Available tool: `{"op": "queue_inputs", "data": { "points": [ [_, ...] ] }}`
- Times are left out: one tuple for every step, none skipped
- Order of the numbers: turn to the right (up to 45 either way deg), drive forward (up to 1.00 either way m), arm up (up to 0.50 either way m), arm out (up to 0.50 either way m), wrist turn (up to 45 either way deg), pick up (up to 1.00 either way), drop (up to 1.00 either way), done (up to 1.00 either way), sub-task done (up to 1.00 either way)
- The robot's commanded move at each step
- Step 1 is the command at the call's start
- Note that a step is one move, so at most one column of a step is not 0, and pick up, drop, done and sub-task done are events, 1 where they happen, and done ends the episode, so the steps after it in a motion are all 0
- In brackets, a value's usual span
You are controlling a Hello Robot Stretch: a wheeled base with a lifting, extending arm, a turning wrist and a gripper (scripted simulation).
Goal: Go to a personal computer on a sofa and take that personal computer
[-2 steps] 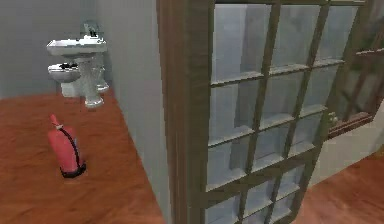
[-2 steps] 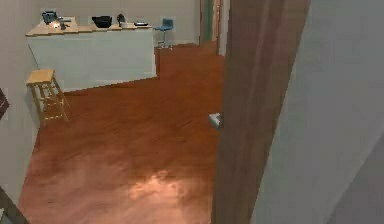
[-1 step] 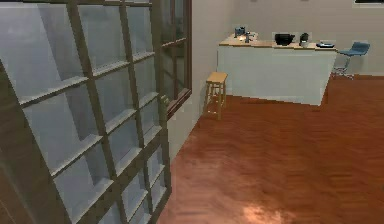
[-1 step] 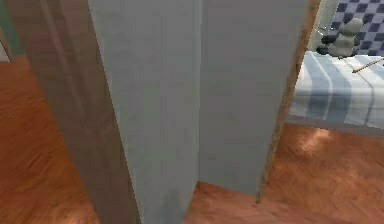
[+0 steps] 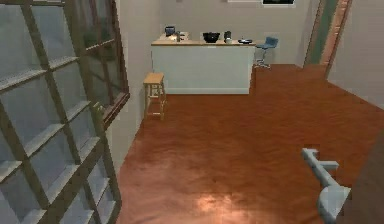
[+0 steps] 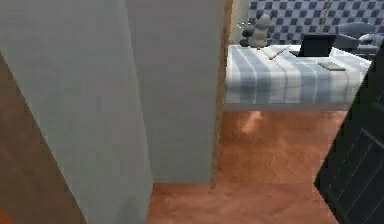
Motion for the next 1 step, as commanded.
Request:
{"op": "queue_inputs", "data": {
  "points": [
    [0.0, 0.15, 0.0, 0.0, 0.0, 0.0, 0.0, 0.0, 0.0]
  ]
}}
